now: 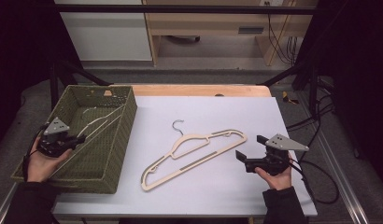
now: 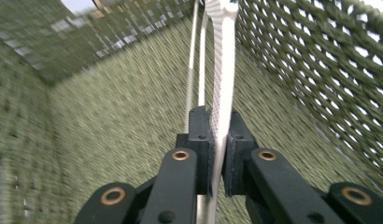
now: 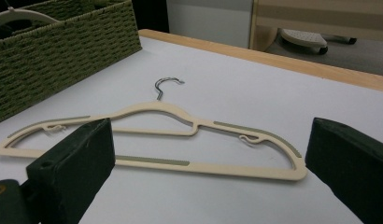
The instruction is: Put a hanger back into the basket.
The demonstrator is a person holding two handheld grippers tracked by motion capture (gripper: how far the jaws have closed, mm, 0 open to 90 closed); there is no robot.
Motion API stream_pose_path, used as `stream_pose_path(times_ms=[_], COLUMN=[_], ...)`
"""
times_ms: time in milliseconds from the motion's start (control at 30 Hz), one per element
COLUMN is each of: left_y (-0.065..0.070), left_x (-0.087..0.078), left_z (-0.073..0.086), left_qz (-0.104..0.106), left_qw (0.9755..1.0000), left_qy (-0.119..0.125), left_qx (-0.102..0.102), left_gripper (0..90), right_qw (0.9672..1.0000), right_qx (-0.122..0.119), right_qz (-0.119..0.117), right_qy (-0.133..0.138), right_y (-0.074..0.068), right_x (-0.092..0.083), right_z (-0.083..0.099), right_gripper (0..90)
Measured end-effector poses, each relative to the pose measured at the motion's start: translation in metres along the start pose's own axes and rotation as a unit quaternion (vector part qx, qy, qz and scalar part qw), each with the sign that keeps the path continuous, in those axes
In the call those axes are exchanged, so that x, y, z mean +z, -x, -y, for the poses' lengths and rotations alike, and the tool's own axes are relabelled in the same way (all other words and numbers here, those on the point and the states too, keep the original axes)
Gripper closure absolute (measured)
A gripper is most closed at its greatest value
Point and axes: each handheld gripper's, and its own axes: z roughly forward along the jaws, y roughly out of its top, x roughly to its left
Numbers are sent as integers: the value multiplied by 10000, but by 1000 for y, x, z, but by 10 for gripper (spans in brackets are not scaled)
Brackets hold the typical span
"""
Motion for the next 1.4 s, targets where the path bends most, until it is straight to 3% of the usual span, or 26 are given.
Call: stream_pose_path(times_ms=[300, 367, 433, 633, 800, 1200, 1400], left_y=[6, 8, 11, 16, 18, 24, 24], left_x=[7, 9, 11, 17, 19, 24, 24], left_z=[0, 0, 0, -1, 0, -1, -1], left_qz=[193, 325, 320, 367, 405, 572, 595], left_qw=[9994, 9985, 9976, 9950, 9939, 9878, 9876], left_qy=[-262, -389, -505, -773, -812, -1133, -1129], left_qx=[102, 218, 360, 517, 619, 897, 913], left_gripper=[798, 790, 785, 755, 744, 717, 711], right_qw=[10000, 10000, 10000, 10000, 10000, 10000, 10000], right_qx=[-20, -53, -47, -58, -60, -58, -68], right_qz=[-16, -34, -31, -38, -38, -41, -43], right_qy=[-2, -19, -17, -22, -11, -26, -13], right_y=[-2, -1, -2, -3, -3, -3, -3], right_x=[0, 0, 1, 2, 2, 2, 2], right_z=[0, 0, 0, 0, 0, 0, -1], right_gripper=[23, 23, 23, 23, 23, 23, 23])
